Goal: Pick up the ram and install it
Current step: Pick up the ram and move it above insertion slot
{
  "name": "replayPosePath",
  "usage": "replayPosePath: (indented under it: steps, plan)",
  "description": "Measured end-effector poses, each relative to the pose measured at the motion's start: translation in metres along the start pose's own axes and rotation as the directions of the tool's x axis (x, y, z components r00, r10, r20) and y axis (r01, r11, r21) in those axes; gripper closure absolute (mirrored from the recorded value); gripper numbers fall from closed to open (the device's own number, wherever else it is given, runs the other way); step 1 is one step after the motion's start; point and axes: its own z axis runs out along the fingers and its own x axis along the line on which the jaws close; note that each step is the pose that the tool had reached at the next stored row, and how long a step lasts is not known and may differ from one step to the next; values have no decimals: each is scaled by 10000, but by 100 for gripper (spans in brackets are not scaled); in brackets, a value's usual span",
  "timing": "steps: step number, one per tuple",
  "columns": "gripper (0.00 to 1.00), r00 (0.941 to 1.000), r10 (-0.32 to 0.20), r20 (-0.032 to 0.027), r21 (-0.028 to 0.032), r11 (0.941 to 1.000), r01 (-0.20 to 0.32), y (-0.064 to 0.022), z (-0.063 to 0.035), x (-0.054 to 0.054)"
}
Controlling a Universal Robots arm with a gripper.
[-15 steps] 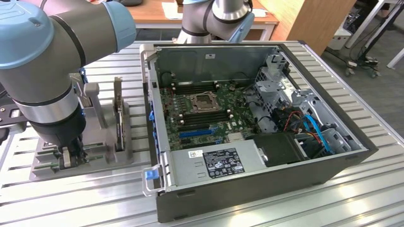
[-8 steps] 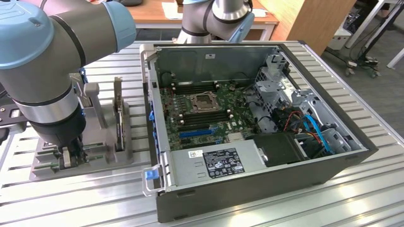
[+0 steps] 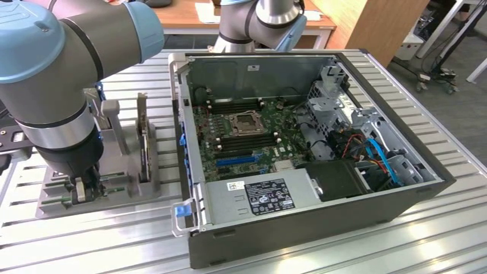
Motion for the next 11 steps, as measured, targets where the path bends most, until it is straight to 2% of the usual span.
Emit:
replayPosePath:
  steps: [11]
  plan:
    - [88, 9999, 134, 6, 2, 9999, -134, 0, 1, 0]
